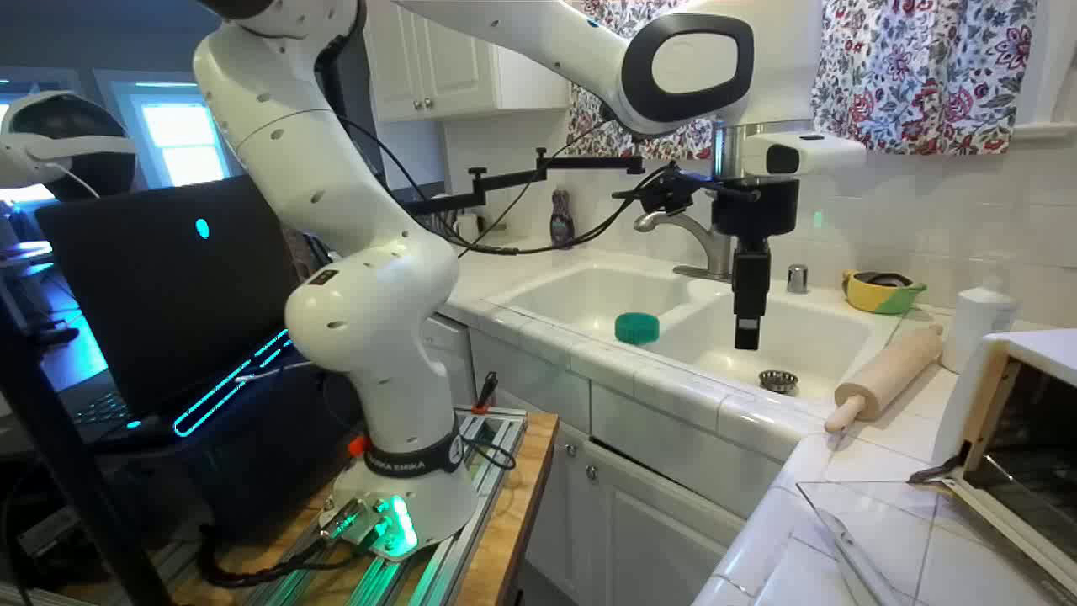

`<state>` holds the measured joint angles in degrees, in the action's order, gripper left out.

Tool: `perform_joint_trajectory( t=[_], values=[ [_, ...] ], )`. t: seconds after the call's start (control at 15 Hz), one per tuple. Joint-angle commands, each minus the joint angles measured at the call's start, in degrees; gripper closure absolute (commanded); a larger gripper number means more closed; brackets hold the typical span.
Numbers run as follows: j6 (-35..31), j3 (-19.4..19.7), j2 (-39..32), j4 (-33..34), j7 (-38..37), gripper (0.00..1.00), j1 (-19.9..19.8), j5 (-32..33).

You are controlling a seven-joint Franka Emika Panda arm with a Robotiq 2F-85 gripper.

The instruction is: Turn the bottom switch of the oven to the right

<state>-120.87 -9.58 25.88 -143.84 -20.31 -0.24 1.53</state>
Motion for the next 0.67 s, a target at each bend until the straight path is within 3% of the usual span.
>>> perform_joint_trajectory(
  t=[0.0, 0.4, 0.6],
  values=[
    [0.13, 0.43, -0.04, 0.09, -0.15, 0.00, 0.44, 0.21],
    [0.13, 0.43, -0.03, 0.09, -0.15, 0.00, 0.44, 0.21],
    [-4.52, 1.14, -0.81, 1.67, 2.57, 0.00, -1.46, 5.89]
  ],
)
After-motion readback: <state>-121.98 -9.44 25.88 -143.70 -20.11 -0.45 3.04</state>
